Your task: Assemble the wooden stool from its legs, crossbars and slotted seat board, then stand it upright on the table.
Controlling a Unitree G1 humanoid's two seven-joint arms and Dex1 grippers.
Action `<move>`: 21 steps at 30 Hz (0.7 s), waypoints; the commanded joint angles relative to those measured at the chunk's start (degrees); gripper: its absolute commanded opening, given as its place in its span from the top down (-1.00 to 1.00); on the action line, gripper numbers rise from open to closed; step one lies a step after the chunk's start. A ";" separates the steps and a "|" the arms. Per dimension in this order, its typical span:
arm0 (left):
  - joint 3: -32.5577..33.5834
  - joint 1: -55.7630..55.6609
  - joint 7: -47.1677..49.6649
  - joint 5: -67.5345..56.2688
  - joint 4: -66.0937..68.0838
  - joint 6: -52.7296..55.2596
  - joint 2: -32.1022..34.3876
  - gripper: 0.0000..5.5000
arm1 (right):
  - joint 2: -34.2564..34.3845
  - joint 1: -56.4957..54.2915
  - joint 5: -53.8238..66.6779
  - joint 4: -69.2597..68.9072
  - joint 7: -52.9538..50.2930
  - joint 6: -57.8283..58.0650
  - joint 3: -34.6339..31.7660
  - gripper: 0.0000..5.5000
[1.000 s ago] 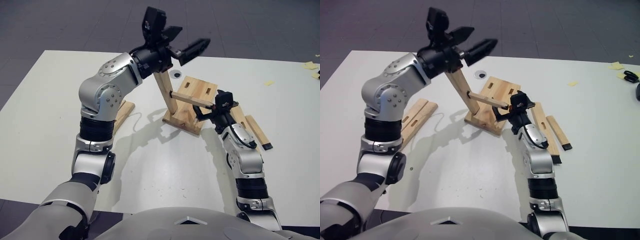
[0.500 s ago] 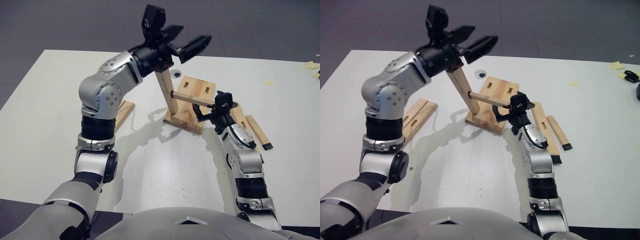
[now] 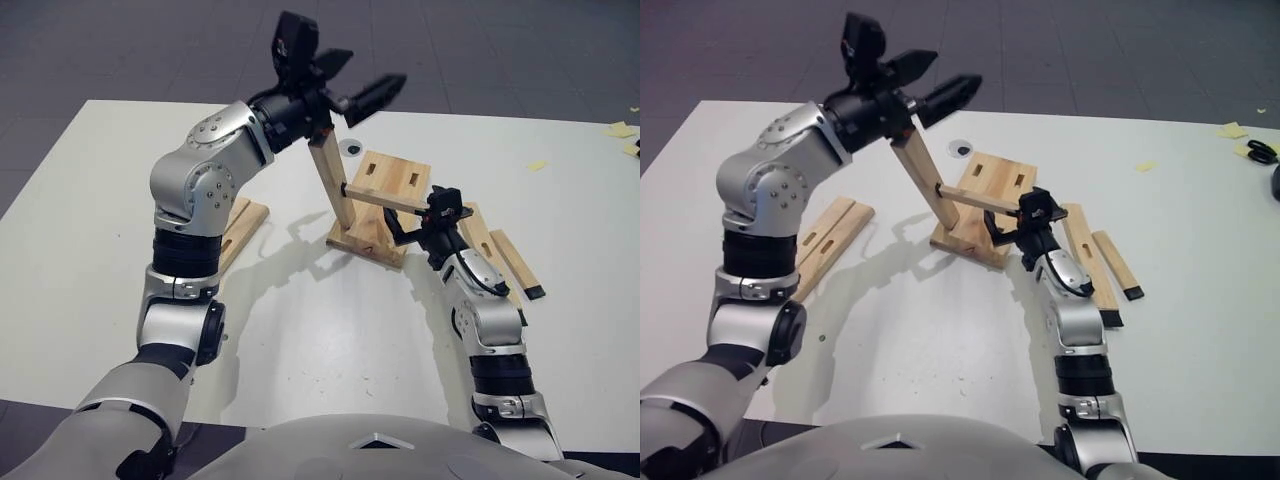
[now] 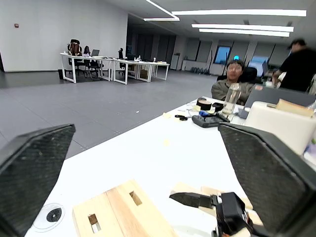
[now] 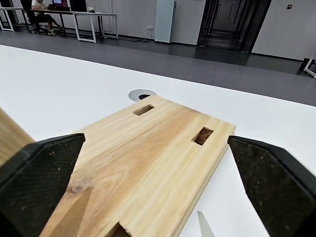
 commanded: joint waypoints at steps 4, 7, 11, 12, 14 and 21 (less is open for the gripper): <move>2.31 1.06 2.20 -2.02 1.94 3.82 -3.56 -0.96 | 0.02 0.37 0.08 0.27 0.33 1.38 0.23 -0.96; 6.67 -1.82 3.01 -5.11 2.07 3.98 -4.22 -0.96 | 0.22 0.70 0.04 0.38 0.54 1.35 0.61 -0.96; 14.59 -5.84 5.95 -10.85 2.33 4.96 -4.31 -0.96 | 0.80 1.05 -0.02 0.11 0.20 1.38 0.97 -0.96; 16.93 -6.49 6.47 -12.02 2.03 5.30 -2.70 -0.96 | 0.88 0.98 0.11 -0.03 0.13 1.48 0.86 -0.96; 18.98 -5.47 5.70 -11.07 1.92 5.67 2.32 -0.96 | 0.79 1.15 0.33 -0.16 0.07 1.48 0.35 -0.96; 7.01 17.81 -8.62 11.01 11.16 -1.92 27.63 -0.96 | 0.40 3.81 0.87 -0.97 -0.67 1.73 -1.91 -0.96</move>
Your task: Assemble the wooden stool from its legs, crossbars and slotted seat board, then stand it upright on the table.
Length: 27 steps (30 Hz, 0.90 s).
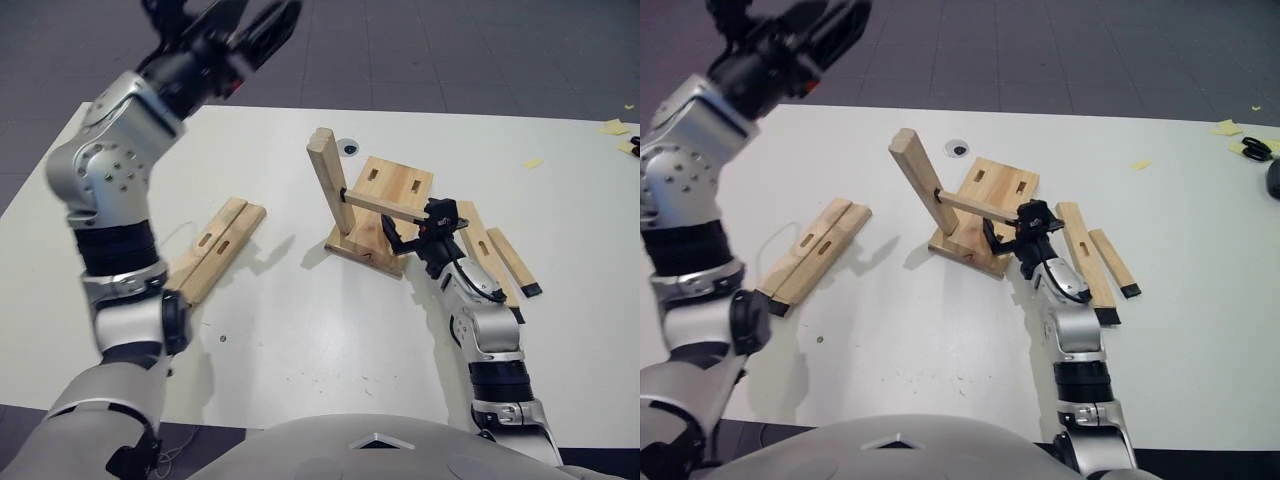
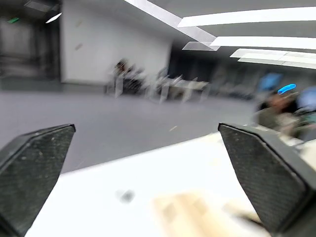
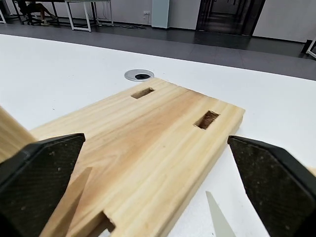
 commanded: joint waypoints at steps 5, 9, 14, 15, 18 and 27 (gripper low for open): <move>-12.08 16.84 -15.40 16.29 8.88 -9.35 14.66 -0.96 | -0.06 1.71 0.36 -1.47 -0.44 1.20 -1.20 -0.96; -13.38 16.22 -17.22 20.05 12.12 -12.29 14.98 -0.96 | -0.17 1.46 0.22 -1.38 -0.27 1.35 -1.26 -0.96; -14.85 16.22 -18.48 23.74 15.23 -14.29 15.01 -0.96 | -0.36 0.97 0.00 -1.35 -0.05 1.53 -1.12 -0.96; -14.78 16.31 -18.74 24.02 15.45 -14.17 14.87 -0.96 | -0.40 0.93 -0.03 -1.27 0.00 1.51 -1.11 -0.96; -15.65 16.43 -19.03 25.85 16.05 -14.86 15.17 -0.96 | -0.47 0.80 -0.06 -1.29 -0.02 1.56 -1.24 -0.96; -16.31 12.32 -16.15 31.18 24.44 -18.58 15.18 -0.96 | -0.70 0.37 -0.46 -1.02 0.07 1.25 -0.80 -0.96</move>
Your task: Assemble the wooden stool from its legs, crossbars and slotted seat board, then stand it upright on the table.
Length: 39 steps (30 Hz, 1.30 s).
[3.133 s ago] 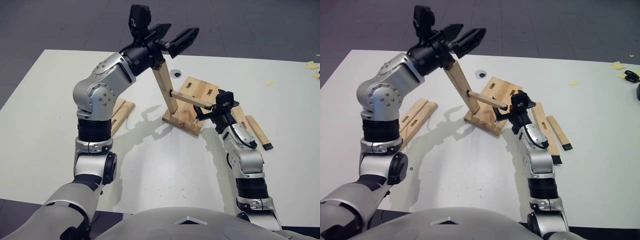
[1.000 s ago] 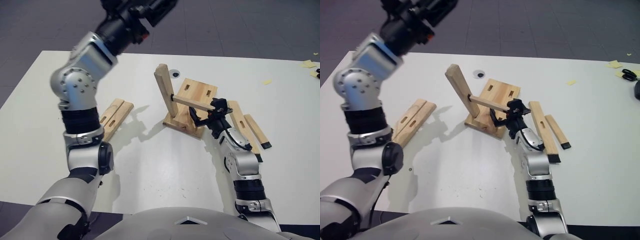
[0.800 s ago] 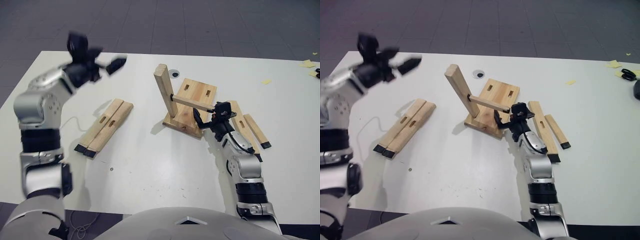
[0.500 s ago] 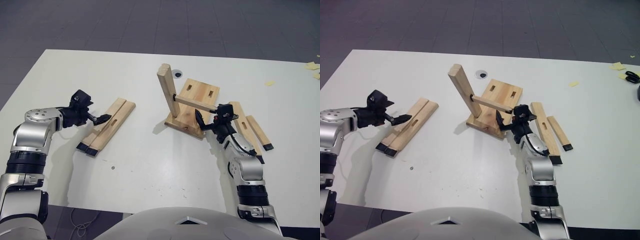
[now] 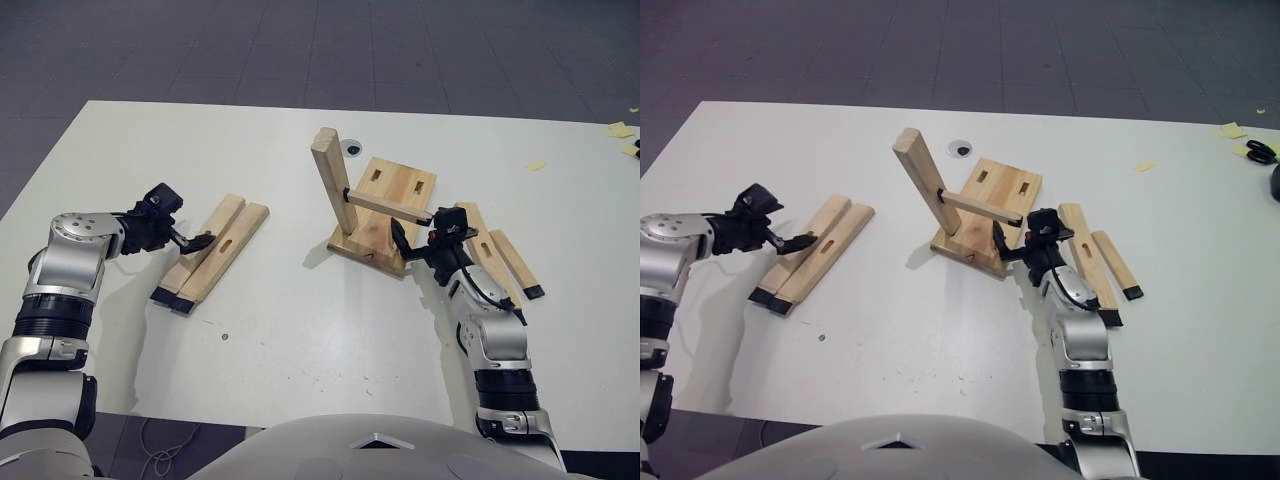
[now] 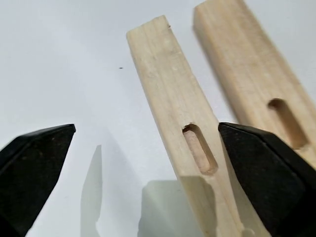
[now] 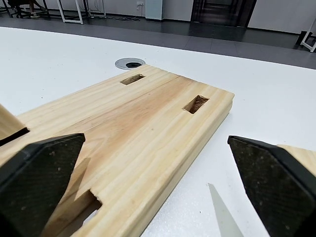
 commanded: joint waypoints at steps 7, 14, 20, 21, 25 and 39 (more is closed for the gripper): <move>1.48 -0.89 -0.25 -0.56 -0.65 3.43 -2.62 -0.96 | -0.74 -1.48 -0.48 0.37 0.33 0.19 0.38 -0.96; 5.07 0.27 -2.39 -7.28 -10.15 12.84 -3.24 -0.96 | -1.35 -0.62 -0.75 -0.41 1.97 0.16 2.20 -0.96; 2.94 3.48 -0.72 -2.99 -7.58 11.18 -1.80 -0.96 | -1.17 -0.55 -0.64 -0.46 1.25 0.25 1.67 -0.96; 2.70 3.63 -0.42 -2.40 -7.05 11.11 -1.84 -0.96 | -1.13 -0.47 -0.62 -0.56 1.14 0.32 1.65 -0.96; 1.98 4.34 0.03 -0.89 -5.93 10.79 -1.99 -0.96 | -0.95 -0.38 -0.59 -0.73 0.92 0.34 1.80 -0.96; 0.12 8.15 -5.47 0.85 -7.13 9.13 2.70 -0.15 | -0.62 -0.02 -0.94 -0.61 -0.54 0.27 1.05 -0.96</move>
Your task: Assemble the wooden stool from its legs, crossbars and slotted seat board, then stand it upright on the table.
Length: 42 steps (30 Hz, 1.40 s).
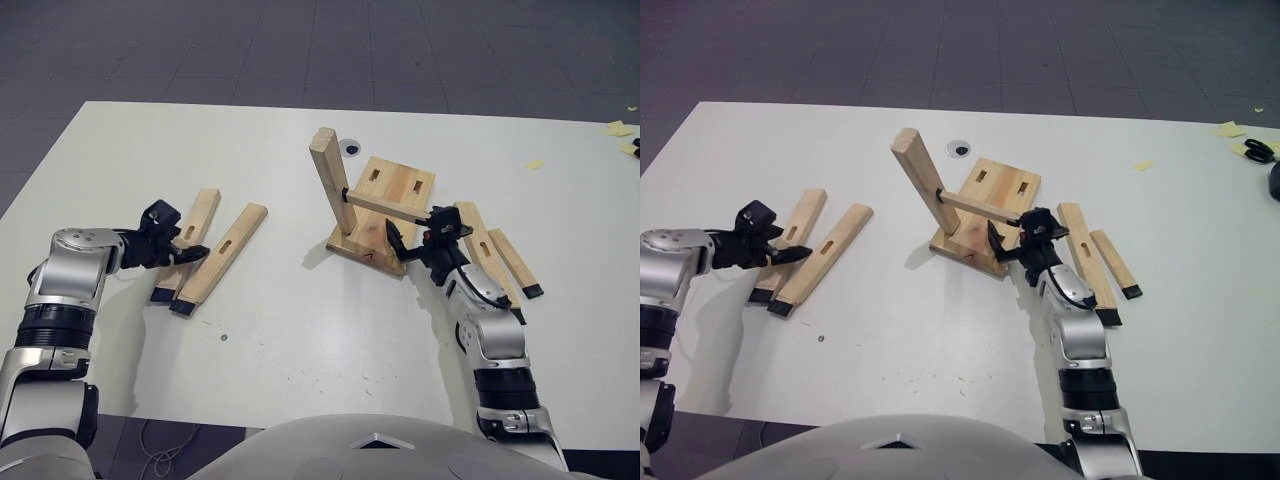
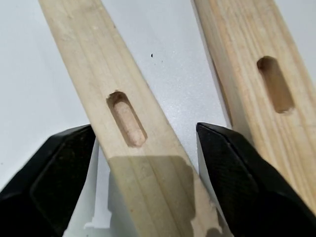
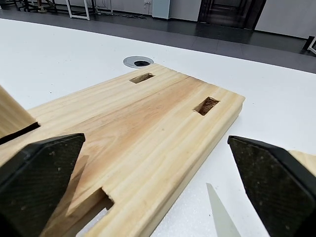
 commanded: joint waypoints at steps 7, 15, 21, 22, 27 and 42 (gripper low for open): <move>-1.24 3.58 -1.60 1.63 -5.79 1.16 3.12 0.23 | 0.32 -0.32 -0.27 -0.20 -2.49 -0.16 -1.49 -0.96; 9.38 -10.07 17.78 1.32 -8.29 -3.41 -5.66 0.23 | -0.95 -5.47 0.03 1.05 -6.41 -2.60 -7.55 -0.96; 11.96 -23.92 23.44 -6.13 -21.40 -9.14 -15.95 0.23 | -2.00 -24.77 22.04 -6.32 -6.26 3.65 -21.41 -0.96; 11.07 -25.15 22.60 -8.17 -24.54 -9.17 -17.48 0.23 | -1.50 -27.67 30.94 -8.87 -4.49 7.41 -22.49 -0.96; 6.29 -27.46 16.42 -15.33 -31.33 -8.90 -22.00 0.23 | 0.75 -31.90 60.01 -18.28 -2.56 18.05 -18.82 -0.96; -2.98 -16.85 19.52 -14.27 -43.61 -4.37 -26.20 0.24 | -1.37 -33.28 64.13 -20.63 -11.30 21.56 -10.97 -0.96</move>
